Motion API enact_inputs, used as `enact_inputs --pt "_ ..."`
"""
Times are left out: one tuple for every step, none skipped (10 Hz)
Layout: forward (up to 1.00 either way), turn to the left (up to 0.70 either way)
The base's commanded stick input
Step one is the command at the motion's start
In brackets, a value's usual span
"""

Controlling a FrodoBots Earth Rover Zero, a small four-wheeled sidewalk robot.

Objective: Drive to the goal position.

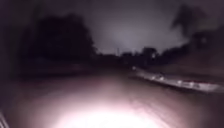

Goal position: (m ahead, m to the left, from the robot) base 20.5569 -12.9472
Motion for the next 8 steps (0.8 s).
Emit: enact_inputs --pt "0.70 0.00" --pt "0.70 0.00" --pt "0.70 0.00" --pt "0.70 0.00" --pt "0.70 0.00" --pt "0.70 0.00" --pt "0.70 0.00" --pt "0.70 0.00"
